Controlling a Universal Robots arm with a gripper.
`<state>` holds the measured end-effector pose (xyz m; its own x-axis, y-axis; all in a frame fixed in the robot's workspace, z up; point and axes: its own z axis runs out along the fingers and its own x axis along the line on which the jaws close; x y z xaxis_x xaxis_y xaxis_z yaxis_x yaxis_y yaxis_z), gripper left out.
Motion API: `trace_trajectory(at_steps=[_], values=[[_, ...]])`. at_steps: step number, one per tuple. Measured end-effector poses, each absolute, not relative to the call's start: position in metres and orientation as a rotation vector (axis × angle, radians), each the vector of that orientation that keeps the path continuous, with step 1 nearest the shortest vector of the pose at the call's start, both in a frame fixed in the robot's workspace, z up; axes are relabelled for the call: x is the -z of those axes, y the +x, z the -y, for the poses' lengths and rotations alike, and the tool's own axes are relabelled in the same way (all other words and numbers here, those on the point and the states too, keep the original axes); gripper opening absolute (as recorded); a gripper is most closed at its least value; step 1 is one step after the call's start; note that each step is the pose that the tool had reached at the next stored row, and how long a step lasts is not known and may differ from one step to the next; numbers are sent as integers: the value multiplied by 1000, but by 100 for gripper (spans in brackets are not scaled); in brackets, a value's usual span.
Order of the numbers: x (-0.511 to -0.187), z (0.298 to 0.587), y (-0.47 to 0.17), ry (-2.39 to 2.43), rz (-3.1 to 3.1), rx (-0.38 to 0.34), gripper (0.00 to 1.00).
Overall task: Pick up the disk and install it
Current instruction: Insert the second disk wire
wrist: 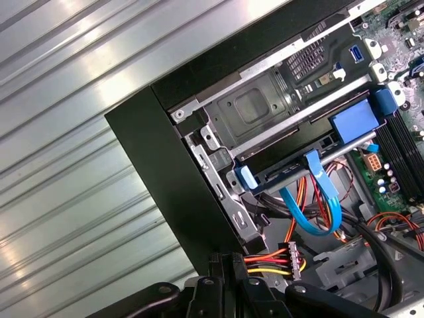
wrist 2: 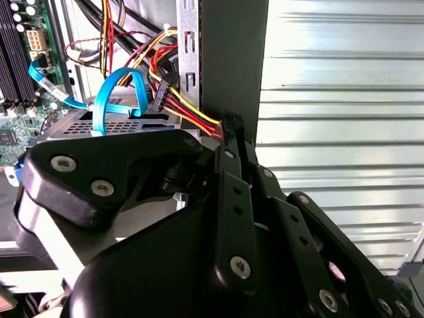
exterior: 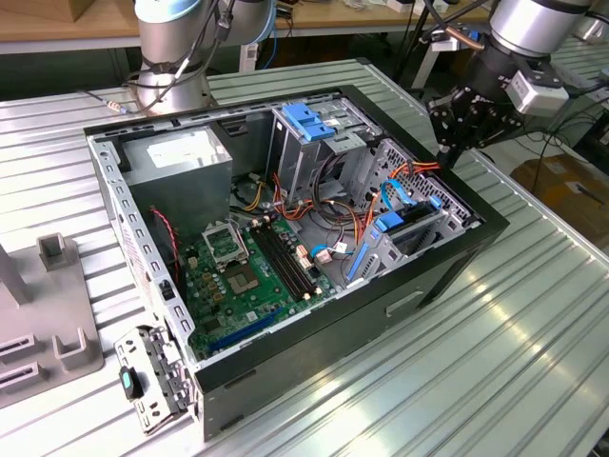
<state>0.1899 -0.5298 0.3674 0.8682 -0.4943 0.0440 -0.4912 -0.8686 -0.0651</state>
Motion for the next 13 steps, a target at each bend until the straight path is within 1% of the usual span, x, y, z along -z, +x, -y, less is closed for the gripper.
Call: trace_trajectory(at_steps=[13], values=[[-368, 530, 190, -2986, -788, 91, 16]])
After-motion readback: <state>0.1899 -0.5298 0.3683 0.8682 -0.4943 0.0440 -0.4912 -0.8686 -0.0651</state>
